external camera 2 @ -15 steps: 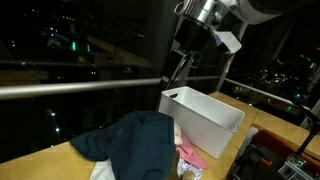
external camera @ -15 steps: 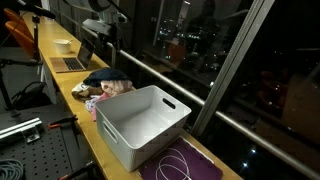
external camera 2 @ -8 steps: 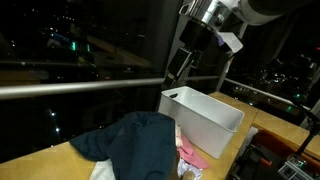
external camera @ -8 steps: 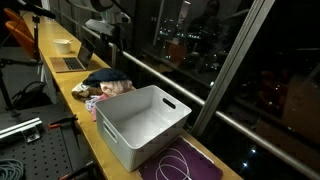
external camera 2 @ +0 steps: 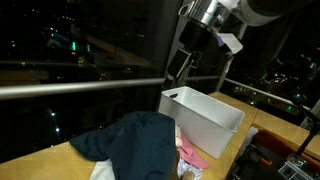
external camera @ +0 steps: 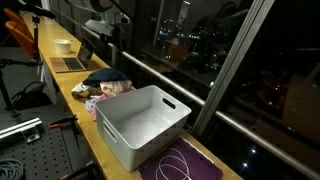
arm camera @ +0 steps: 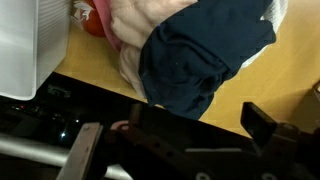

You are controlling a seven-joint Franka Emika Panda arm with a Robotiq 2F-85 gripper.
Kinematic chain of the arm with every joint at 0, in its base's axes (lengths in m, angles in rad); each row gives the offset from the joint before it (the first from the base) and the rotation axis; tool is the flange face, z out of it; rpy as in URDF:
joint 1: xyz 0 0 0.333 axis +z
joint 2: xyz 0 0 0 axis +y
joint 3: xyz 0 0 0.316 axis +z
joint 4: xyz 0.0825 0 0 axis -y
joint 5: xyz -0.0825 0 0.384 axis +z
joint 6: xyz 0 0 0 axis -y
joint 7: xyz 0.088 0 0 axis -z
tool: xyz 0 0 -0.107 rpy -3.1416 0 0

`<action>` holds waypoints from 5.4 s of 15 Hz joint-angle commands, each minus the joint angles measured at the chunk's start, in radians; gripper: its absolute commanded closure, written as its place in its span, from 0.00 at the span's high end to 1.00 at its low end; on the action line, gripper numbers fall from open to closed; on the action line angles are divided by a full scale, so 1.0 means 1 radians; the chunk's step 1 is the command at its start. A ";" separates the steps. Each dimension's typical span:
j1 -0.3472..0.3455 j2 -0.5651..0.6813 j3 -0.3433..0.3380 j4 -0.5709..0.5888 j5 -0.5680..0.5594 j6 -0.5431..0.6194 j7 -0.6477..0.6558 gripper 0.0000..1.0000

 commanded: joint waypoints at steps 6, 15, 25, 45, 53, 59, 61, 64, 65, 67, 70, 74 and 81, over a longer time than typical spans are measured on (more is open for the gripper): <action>0.016 0.004 -0.014 0.006 -0.004 -0.004 0.003 1.00; 0.124 0.104 -0.035 -0.075 -0.148 0.111 0.193 1.00; 0.251 0.310 -0.165 -0.047 -0.342 0.255 0.366 1.00; 0.556 0.354 -0.200 0.004 -0.176 0.252 0.569 0.01; 0.545 0.124 -0.279 -0.117 -0.245 0.185 0.593 0.00; 0.428 -0.145 -0.273 -0.266 -0.376 0.096 0.625 0.00; 0.361 -0.240 -0.243 -0.306 -0.410 0.062 0.628 0.00; 0.235 -0.365 -0.175 -0.346 -0.409 0.010 0.609 0.00; 0.190 -0.400 -0.149 -0.365 -0.403 0.007 0.599 0.00; 0.115 -0.451 -0.111 -0.388 -0.385 0.000 0.582 0.00; 0.028 -0.509 -0.078 -0.436 -0.367 0.016 0.560 0.00; -0.054 -0.566 -0.072 -0.488 -0.345 0.026 0.527 0.00; -0.170 -0.610 -0.125 -0.493 -0.264 0.026 0.375 0.00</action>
